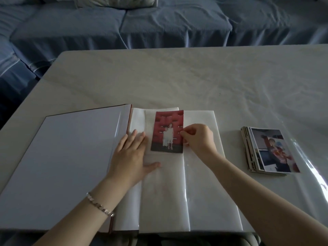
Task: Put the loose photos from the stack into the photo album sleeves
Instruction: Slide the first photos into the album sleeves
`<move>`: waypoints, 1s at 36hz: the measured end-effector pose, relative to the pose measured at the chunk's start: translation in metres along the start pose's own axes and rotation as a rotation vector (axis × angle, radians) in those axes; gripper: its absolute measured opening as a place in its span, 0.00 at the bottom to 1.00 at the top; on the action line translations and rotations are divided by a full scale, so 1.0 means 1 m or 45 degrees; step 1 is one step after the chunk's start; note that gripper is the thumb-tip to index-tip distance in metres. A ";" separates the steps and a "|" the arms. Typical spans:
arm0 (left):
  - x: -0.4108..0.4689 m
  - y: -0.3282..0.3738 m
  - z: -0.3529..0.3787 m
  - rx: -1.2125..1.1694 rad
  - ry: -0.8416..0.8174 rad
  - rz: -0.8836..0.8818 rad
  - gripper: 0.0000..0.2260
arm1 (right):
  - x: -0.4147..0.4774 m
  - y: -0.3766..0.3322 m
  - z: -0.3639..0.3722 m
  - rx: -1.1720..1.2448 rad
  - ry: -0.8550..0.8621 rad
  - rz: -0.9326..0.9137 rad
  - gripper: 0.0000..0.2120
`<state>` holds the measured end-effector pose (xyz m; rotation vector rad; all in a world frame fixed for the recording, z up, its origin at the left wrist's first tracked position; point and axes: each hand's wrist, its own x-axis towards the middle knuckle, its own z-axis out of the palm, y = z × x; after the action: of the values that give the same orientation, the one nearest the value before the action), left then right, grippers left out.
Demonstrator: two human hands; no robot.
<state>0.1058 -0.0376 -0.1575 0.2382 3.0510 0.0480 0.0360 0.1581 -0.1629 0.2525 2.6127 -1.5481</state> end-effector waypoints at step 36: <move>-0.005 -0.001 0.002 -0.198 0.170 0.012 0.42 | -0.017 -0.014 0.016 -0.114 0.030 -0.060 0.09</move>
<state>0.1112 -0.0396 -0.1587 0.2473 3.1569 0.3127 0.0495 0.1358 -0.1559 0.2044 2.7168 -1.4457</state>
